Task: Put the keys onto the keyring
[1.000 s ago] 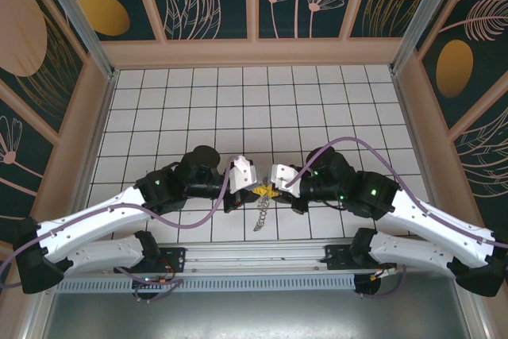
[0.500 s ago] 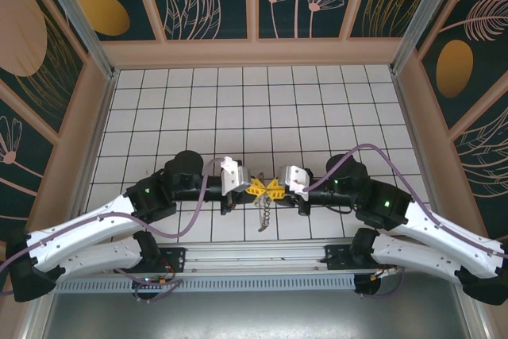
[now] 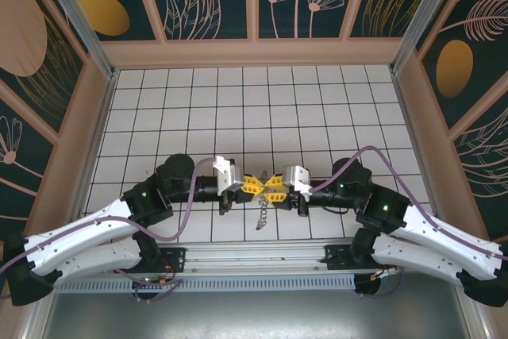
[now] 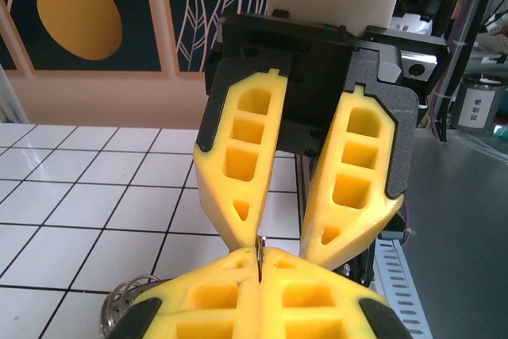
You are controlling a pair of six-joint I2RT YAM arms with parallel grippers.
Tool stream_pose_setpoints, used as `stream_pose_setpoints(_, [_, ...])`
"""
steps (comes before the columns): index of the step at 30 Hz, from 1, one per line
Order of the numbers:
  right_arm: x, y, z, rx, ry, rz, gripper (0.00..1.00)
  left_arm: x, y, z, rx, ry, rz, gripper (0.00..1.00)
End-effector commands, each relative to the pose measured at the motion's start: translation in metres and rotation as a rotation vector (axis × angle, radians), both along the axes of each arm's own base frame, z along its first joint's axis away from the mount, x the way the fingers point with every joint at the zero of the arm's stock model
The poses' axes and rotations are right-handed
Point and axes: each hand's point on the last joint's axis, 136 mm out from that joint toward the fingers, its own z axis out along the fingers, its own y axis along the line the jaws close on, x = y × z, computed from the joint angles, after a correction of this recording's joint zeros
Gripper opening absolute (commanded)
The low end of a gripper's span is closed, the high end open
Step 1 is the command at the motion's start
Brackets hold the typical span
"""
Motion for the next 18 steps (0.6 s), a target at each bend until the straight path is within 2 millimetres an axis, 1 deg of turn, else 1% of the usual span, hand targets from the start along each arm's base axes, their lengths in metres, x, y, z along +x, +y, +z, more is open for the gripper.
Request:
stream_pose_setpoints(1, [0.0004,0.0005,0.0152,0.072,-0.012,-0.012,0.23,-0.0093,-0.0006,0.0264,-0.104,-0.038,-0.051,0.00])
stream_pose_setpoints(6, [0.0034,-0.0011,0.0171,0.085,-0.009,-0.035,0.18,-0.0132,-0.0008,0.0289,-0.118,-0.042,-0.074,0.00])
stream_pose_setpoints(14, [0.0075,-0.0028,0.0159,0.093,-0.001,-0.060,0.25,-0.0165,0.0005,0.0327,-0.127,-0.060,-0.090,0.00])
stream_pose_setpoints(17, [0.0086,-0.0041,0.0164,0.104,0.001,-0.071,0.24,-0.0166,0.0007,0.0340,-0.129,-0.068,-0.091,0.00])
stream_pose_setpoints(18, [0.0085,-0.0044,0.0163,0.108,0.004,-0.071,0.23,-0.0169,0.0008,0.0346,-0.128,-0.070,-0.093,0.00])
